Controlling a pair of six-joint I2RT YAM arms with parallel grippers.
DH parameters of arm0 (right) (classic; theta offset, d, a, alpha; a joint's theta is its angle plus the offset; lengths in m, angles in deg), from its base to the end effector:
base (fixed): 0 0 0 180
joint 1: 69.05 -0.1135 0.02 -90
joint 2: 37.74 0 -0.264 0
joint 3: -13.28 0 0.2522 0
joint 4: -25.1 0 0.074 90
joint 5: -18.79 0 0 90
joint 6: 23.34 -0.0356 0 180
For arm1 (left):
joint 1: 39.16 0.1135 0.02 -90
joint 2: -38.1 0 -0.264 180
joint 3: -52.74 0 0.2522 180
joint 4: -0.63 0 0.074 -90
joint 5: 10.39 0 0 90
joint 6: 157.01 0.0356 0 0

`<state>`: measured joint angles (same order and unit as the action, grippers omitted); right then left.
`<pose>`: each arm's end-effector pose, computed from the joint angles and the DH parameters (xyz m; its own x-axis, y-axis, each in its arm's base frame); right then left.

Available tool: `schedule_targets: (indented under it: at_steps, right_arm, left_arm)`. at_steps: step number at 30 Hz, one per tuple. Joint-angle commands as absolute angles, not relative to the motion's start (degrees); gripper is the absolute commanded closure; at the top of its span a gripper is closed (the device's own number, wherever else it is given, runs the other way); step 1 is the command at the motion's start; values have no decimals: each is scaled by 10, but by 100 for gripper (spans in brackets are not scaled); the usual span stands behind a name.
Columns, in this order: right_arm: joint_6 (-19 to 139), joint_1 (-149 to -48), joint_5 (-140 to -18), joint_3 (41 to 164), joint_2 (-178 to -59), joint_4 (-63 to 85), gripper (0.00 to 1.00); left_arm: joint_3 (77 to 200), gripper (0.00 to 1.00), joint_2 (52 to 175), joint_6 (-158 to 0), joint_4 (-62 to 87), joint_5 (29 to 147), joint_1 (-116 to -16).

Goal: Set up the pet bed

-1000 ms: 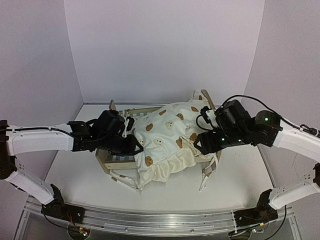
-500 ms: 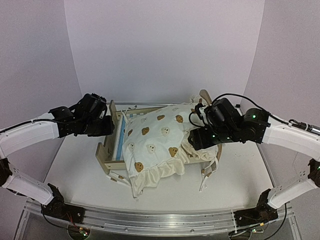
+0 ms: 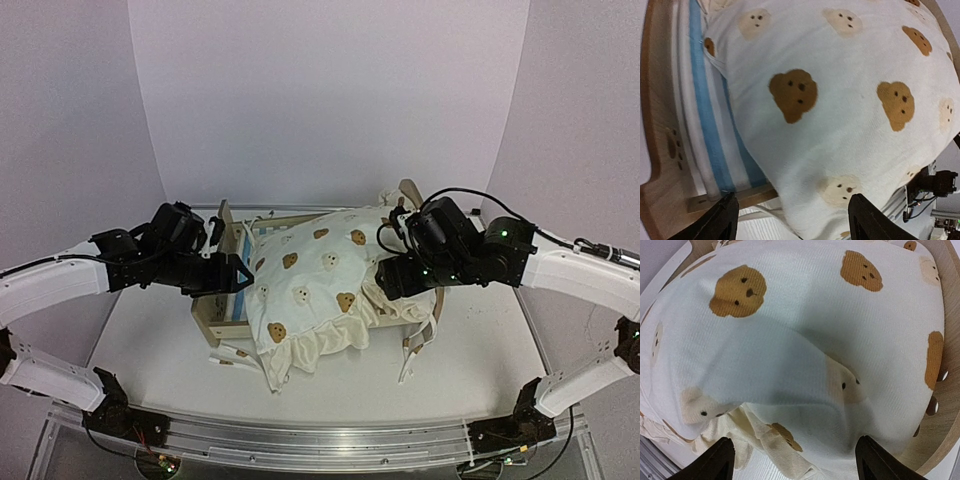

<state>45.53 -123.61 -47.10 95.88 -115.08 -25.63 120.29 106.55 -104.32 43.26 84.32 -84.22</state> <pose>0.1788 0.2262 0.3183 -0.5938 -0.2668 -0.7591 -0.3897 0.9208 -0.0188 0.1778 -0.1823 0.2797 -0.8400 -0.0134 -0.5424 0.2997 0.8219 -0.4844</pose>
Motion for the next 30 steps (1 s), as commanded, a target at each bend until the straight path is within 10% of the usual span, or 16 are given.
schedule_targets:
  at_steps: [1,10,18,30]
  right_arm:
    - [448,-1235,-459,962,-1147,-243,15]
    - [449,-1235,-457,940,-1126,-239,12]
    - [450,-1235,-450,925,-1116,-237,12]
    - [449,-1235,-445,929,-1130,-233,8]
  left_arm:
    - [1184,22,1085,-1055,384,916,-867]
    - [1141,27,1155,-1085,263,953,-897]
    - [1186,97,1145,-1074,276,833,-904]
    - [1278,100,1080,-1036,457,594,-883]
